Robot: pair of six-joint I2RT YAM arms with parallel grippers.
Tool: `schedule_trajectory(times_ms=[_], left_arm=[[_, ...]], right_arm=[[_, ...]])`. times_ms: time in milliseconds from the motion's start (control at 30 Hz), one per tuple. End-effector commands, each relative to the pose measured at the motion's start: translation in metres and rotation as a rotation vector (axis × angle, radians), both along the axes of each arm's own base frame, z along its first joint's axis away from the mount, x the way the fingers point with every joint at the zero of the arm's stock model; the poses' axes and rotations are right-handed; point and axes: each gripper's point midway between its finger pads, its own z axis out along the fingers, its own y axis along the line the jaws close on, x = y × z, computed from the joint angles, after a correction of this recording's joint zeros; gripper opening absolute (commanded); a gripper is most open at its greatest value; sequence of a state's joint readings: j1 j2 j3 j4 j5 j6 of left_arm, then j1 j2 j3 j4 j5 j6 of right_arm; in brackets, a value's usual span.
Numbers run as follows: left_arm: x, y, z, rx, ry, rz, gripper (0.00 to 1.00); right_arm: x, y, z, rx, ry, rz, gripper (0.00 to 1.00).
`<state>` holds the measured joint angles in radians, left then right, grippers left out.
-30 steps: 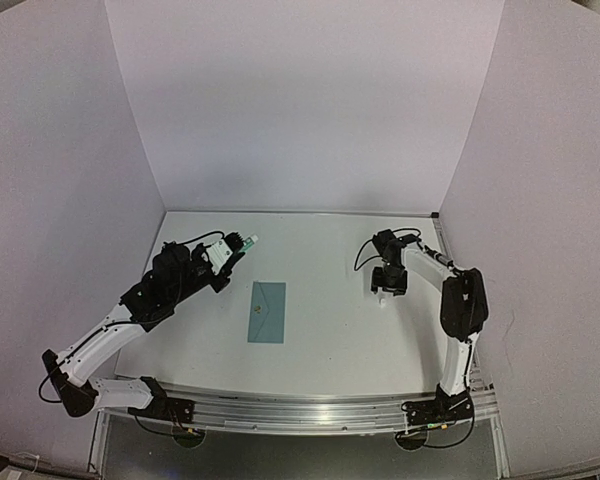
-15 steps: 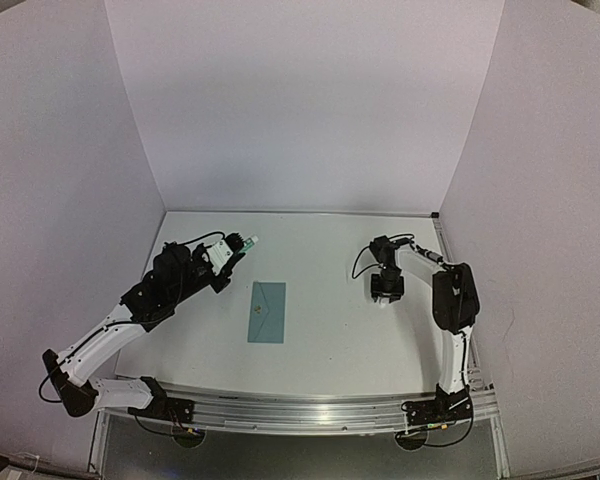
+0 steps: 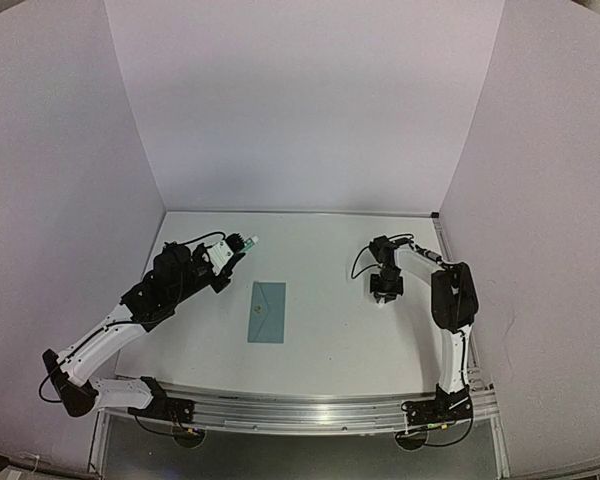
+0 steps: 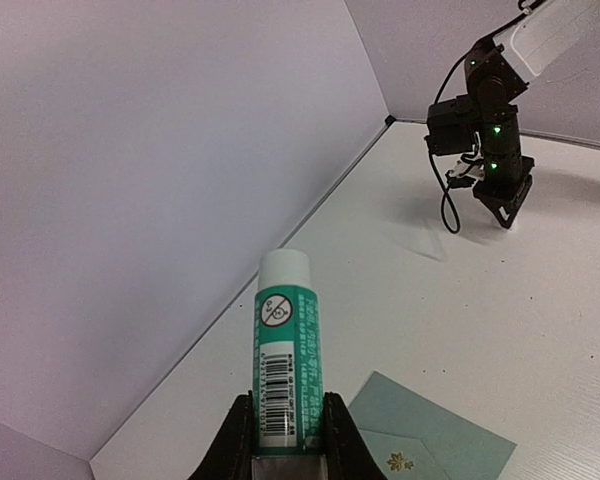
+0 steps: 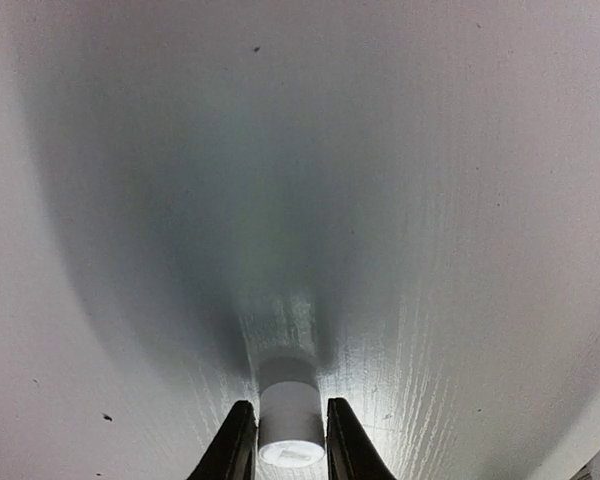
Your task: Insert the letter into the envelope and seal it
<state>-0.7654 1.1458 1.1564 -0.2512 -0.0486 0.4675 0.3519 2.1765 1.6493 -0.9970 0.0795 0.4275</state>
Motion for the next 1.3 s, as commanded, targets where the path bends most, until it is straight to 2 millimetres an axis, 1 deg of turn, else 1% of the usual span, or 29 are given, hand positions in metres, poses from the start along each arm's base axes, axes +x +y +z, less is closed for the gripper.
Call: schedule_trajectory(times_ms=[0, 67, 133, 200, 233, 300, 333, 433, 500, 533, 600, 633, 700, 733, 800, 867, 900, 933, 1033, 1100, 1167, 1267], left_arm=[[0.002, -0.001, 0.013, -0.029, -0.036, 0.0, 0.0], [0.002, -0.001, 0.014, -0.029, -0.039, -0.001, 0.0], [0.002, -0.001, 0.013, -0.029, -0.038, -0.002, 0.0], [0.001, -0.001, 0.014, -0.029, -0.04, -0.003, 0.0], [0.001, -0.001, 0.014, -0.029, -0.04, -0.004, 0.0], [0.001, -0.001, 0.014, -0.03, -0.041, -0.004, 0.0], [0.002, -0.001, 0.014, -0.03, -0.042, -0.003, 0.0], [0.001, -0.002, 0.015, -0.031, -0.041, -0.005, 0.0], [-0.001, -0.003, 0.012, -0.03, -0.027, -0.018, 0.0], [-0.003, -0.004, 0.011, -0.033, -0.014, -0.03, 0.0], [-0.015, -0.011, 0.006, -0.042, 0.03, -0.113, 0.0], [-0.024, -0.014, 0.005, -0.048, 0.053, -0.166, 0.0], [-0.039, -0.022, 0.004, -0.063, 0.087, -0.26, 0.0], [-0.045, -0.025, 0.004, -0.071, 0.103, -0.3, 0.0], [-0.05, -0.03, 0.003, -0.07, 0.124, -0.349, 0.0], [-0.058, -0.036, -0.001, -0.043, 0.142, -0.418, 0.0], [-0.061, -0.039, -0.004, -0.024, 0.148, -0.453, 0.0], [-0.063, -0.041, -0.003, -0.014, 0.14, -0.476, 0.0], [-0.069, -0.047, 0.0, -0.006, 0.143, -0.533, 0.0], [-0.072, -0.051, 0.008, -0.02, 0.133, -0.571, 0.0], [-0.075, -0.056, 0.015, -0.036, 0.119, -0.606, 0.0], [-0.076, -0.062, 0.025, -0.075, 0.105, -0.638, 0.0]], right_arm=[[-0.001, 0.001, 0.003, 0.011, 0.014, -0.009, 0.33], [-0.003, 0.001, 0.003, 0.014, 0.02, -0.009, 0.35], [-0.005, 0.001, 0.002, 0.015, 0.025, -0.009, 0.33], [-0.006, 0.001, 0.002, 0.015, 0.026, -0.009, 0.25], [-0.006, 0.0, 0.002, 0.015, 0.027, -0.009, 0.19], [-0.007, 0.0, 0.003, 0.013, 0.026, -0.009, 0.02], [-0.007, 0.0, 0.004, 0.015, 0.024, -0.009, 0.0], [-0.006, 0.003, 0.01, 0.032, 0.014, -0.009, 0.0], [-0.002, 0.014, 0.028, 0.096, -0.014, 0.002, 0.0], [0.001, 0.025, 0.042, 0.167, -0.033, 0.016, 0.0], [0.008, 0.058, 0.087, 0.357, -0.098, 0.081, 0.0], [0.008, 0.075, 0.115, 0.472, -0.133, 0.12, 0.0], [0.007, 0.107, 0.183, 0.692, -0.23, 0.206, 0.0], [0.004, 0.119, 0.218, 0.784, -0.284, 0.251, 0.0], [-0.012, 0.138, 0.278, 0.936, -0.356, 0.348, 0.0], [-0.033, 0.154, 0.32, 1.043, -0.396, 0.444, 0.0], [-0.045, 0.162, 0.335, 1.082, -0.405, 0.485, 0.0], [-0.057, 0.172, 0.349, 1.122, -0.414, 0.531, 0.0], [-0.09, 0.199, 0.377, 1.191, -0.442, 0.654, 0.0], [-0.106, 0.212, 0.388, 1.213, -0.457, 0.705, 0.0], [-0.116, 0.221, 0.397, 1.23, -0.481, 0.73, 0.0], [-0.126, 0.231, 0.404, 1.249, -0.505, 0.753, 0.0]])
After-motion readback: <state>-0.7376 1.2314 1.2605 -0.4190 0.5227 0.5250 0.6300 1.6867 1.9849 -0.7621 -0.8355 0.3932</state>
